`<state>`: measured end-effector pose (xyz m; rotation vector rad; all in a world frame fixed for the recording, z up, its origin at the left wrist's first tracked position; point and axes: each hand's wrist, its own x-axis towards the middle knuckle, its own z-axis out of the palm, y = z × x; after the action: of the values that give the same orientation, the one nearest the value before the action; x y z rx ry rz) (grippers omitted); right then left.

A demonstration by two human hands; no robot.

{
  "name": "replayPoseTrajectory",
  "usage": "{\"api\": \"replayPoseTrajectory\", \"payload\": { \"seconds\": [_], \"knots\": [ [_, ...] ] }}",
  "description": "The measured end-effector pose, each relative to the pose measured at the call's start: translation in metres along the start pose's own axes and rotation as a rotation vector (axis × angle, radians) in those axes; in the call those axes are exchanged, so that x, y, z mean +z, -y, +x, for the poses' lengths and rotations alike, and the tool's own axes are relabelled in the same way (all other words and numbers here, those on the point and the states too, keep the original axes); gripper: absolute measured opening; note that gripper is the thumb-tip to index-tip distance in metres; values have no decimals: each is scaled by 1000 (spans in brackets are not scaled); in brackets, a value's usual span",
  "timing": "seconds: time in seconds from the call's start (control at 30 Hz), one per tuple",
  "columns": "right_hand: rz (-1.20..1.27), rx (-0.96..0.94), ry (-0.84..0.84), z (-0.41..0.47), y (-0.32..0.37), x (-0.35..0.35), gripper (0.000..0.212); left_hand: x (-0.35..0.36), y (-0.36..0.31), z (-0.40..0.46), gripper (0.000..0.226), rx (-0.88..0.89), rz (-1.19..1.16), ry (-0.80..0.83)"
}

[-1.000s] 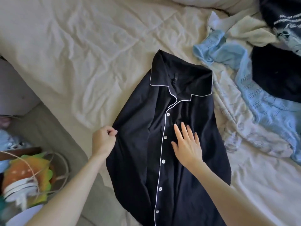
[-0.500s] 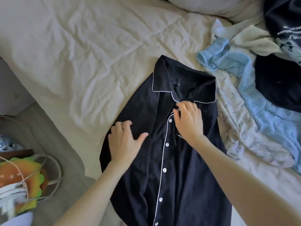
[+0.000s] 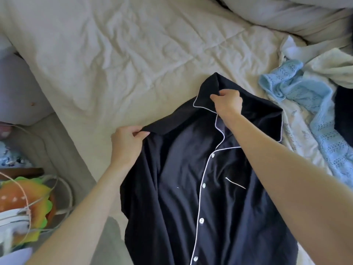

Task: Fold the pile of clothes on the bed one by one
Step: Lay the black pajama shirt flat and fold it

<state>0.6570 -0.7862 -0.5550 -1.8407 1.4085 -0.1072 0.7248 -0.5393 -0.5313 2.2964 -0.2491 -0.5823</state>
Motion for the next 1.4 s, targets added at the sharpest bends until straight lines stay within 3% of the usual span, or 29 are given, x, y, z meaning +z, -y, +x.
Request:
{"api": "replayPoseTrajectory", "payload": {
  "seconds": [0.1,0.2,0.33,0.4,0.5,0.63,0.73,0.9,1.0,1.1,1.17,1.23,1.33,1.4],
  "knots": [
    [185,38,0,10,29,-8,35,-17,-13,30,10,16,-27,-55],
    [280,32,8,24,55,-14,8,-32,-27,61,15,95,32,-133],
    [476,-9,-12,50,81,-18,8,-42,-49,105,20,180,75,-257],
    [562,2,36,63,85,-15,25,-39,-52,120,25,165,88,-278],
    [340,-22,145,65,76,1,34,-26,-41,130,41,68,221,-177],
    [108,-42,160,64,56,19,40,-8,-24,127,47,239,613,-119],
    [59,-36,127,71,55,26,39,-1,-19,131,47,311,728,-115],
    [83,-72,91,79,67,33,33,-9,-24,147,21,420,542,-224],
    [326,-21,19,89,80,35,30,-28,-28,164,16,503,493,-305],
    [522,14,50,100,90,35,21,-43,-31,185,17,544,492,-341],
    [432,-32,96,104,88,38,15,-43,-28,192,20,535,554,-337],
    [148,-166,112,100,81,42,11,-36,-22,192,27,463,700,-310],
    [-144,-332,32,84,66,42,40,-24,-23,177,42,399,742,-333],
    [-185,-417,-57,69,54,34,39,-7,-32,156,42,516,680,-332]
  ]
}}
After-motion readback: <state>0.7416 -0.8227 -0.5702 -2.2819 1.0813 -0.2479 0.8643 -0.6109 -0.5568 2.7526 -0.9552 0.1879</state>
